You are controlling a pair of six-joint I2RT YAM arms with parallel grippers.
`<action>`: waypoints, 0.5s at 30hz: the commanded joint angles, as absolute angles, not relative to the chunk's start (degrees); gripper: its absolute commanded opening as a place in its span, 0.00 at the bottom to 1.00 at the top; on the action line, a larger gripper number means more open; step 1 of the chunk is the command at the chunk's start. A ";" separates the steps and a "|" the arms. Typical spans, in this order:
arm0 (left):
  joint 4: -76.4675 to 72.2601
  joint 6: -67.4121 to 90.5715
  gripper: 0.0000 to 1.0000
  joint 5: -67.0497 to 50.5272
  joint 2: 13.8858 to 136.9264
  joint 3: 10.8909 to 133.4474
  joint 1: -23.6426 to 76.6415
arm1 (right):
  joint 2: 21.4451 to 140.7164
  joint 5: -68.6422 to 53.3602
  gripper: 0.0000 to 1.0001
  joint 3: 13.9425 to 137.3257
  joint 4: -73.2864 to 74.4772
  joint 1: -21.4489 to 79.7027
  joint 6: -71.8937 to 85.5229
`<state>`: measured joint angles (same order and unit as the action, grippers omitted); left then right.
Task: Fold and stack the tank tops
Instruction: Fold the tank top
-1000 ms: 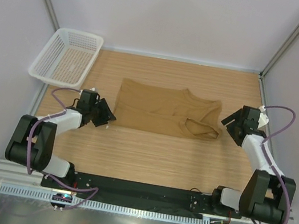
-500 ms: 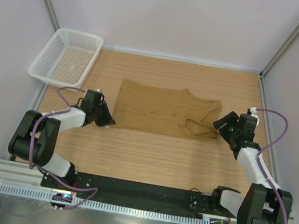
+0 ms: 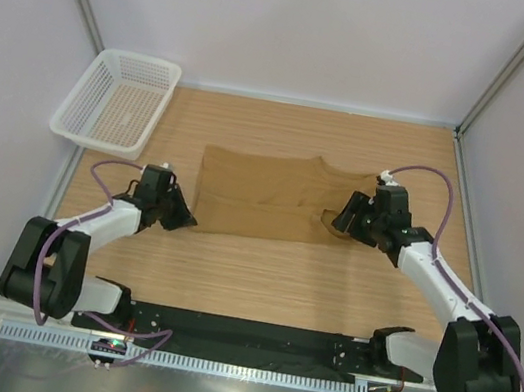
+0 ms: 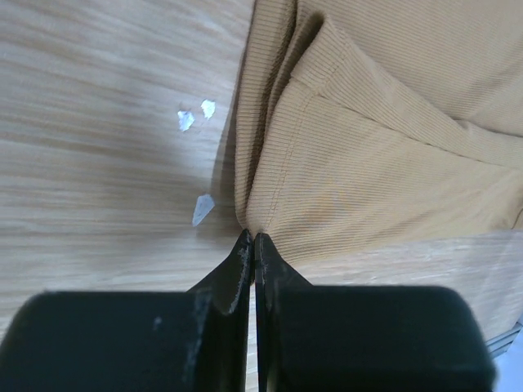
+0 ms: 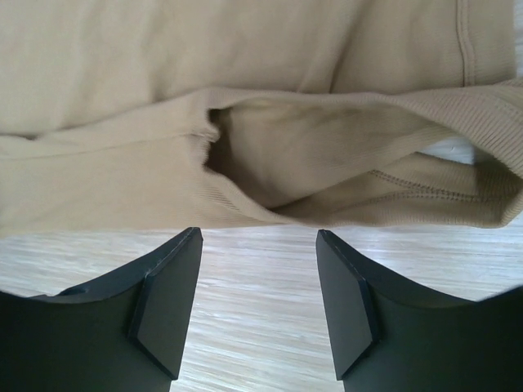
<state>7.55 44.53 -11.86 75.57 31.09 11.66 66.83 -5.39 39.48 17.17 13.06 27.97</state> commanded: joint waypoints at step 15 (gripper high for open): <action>10.29 41.48 0.00 -12.57 77.08 32.52 7.30 | 85.69 -0.18 0.61 48.42 21.09 21.18 21.45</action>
<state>10.79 42.78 -11.68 76.25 30.81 8.10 84.01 -3.01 45.15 20.64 20.25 23.05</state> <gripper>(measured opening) 0.005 0.618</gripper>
